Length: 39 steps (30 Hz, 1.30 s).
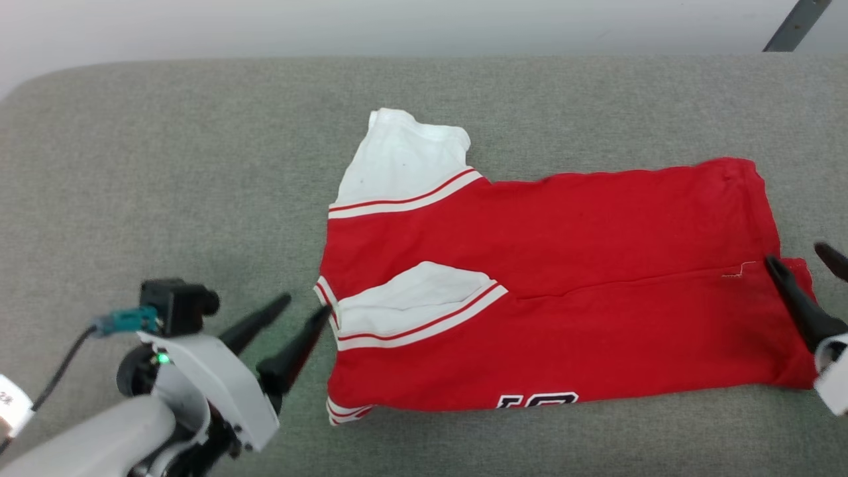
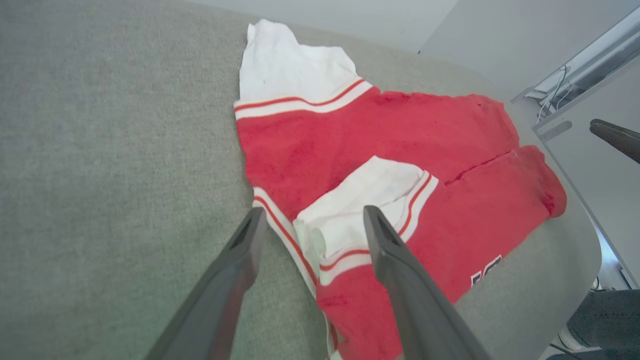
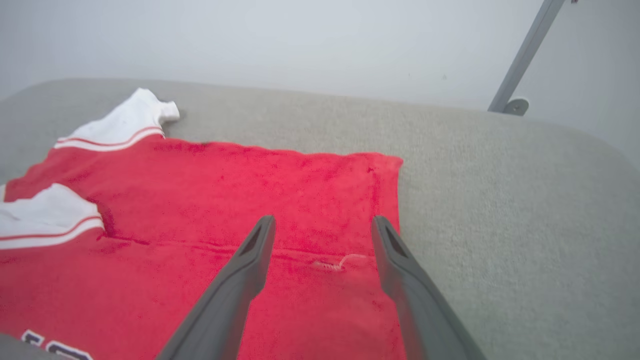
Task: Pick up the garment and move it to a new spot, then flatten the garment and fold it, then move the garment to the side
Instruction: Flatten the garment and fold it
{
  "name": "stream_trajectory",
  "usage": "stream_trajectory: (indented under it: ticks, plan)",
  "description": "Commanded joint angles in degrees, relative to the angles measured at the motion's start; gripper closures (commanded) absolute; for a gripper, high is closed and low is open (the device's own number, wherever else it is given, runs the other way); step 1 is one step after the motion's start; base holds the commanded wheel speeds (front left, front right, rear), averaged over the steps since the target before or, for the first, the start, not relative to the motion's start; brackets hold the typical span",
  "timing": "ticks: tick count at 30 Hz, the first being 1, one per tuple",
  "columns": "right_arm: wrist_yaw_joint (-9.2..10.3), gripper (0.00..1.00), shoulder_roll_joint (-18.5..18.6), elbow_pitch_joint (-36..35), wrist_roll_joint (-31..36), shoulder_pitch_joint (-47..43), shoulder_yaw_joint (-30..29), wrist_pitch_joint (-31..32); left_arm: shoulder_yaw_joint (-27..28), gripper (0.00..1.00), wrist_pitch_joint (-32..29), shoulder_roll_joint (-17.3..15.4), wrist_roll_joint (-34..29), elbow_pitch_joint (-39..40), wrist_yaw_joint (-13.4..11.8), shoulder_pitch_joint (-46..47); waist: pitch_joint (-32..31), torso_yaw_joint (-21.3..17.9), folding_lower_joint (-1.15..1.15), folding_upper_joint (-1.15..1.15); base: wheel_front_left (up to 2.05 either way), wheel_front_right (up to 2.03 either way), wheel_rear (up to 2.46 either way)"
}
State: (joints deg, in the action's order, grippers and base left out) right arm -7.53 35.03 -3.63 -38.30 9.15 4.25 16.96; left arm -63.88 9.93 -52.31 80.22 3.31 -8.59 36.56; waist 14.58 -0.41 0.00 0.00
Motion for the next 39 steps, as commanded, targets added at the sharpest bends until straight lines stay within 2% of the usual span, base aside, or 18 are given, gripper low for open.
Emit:
stream_trajectory:
  ticks: [1,2,7,10,15,23,27,32,38,39]
  plan:
    - [0.09,0.0,-1.94,0.21,1.25,1.6,0.1,-3.19,1.22,0.0,1.76,0.86,-1.07,-0.92,-0.33,1.04,0.17,-0.59,0.0,0.0,0.0,0.0,0.0]
    - [0.09,0.0,-1.94,0.21,1.25,1.6,0.1,-3.19,1.22,0.0,1.76,0.86,-1.07,-0.92,-0.33,1.04,0.17,-0.59,0.0,0.0,0.0,0.0,0.0]
    - [0.09,0.0,-8.8,2.8,4.72,7.45,-2.51,-13.85,5.36,0.0,4.18,3.27,-2.78,-5.49,0.9,4.59,0.78,-3.19,0.0,0.0,0.0,0.0,0.0]
    - [0.09,0.0,-11.64,3.98,6.02,10.06,-1.89,-18.1,7.09,0.0,4.55,5.19,-4.57,-9.67,2.32,8.66,1.34,-5.37,0.0,0.0,0.0,0.0,0.0]
    - [0.09,0.0,-14.38,5.34,6.92,11.26,-1.48,-21.49,7.41,0.0,1.2,8.78,-6.44,-19.57,5.38,17.16,2.7,-9.73,0.0,0.0,0.0,0.0,0.0]
    - [0.09,0.0,-15.4,6.03,6.31,9.73,1.99,-22.67,3.65,0.0,-14.6,12.85,-7.58,-40.67,10.22,29.59,5.62,-16.53,0.0,0.0,0.0,0.0,0.0]
    - [0.09,0.0,-15.88,6.54,5.23,10.37,4.29,-23.22,1.96,0.0,-24.49,13.38,-6.35,-49.61,11.91,33.07,7.1,-19.7,0.0,0.0,0.0,0.0,0.0]
    - [0.09,0.0,-16.06,7.41,4.52,11.73,7.71,-23.67,1.45,0.0,-36.26,12.59,-3.2,-56.56,13.56,34.91,8.35,-22.93,0.0,0.0,0.0,0.0,0.0]
    - [0.09,0.0,-15.15,8.05,3.69,12.41,9.02,-24.42,2.17,0.0,-45.64,12.72,1.04,-60.25,14.92,34.79,8.95,-24.36,0.0,0.0,0.0,0.0,0.0]
    - [0.09,0.0,-15.04,8.06,3.55,12.34,8.91,-24.49,2.17,0.15,-46.58,12.96,1.3,-60.17,15.03,34.52,8.95,-24.28,0.0,0.0,0.0,0.0,0.0]
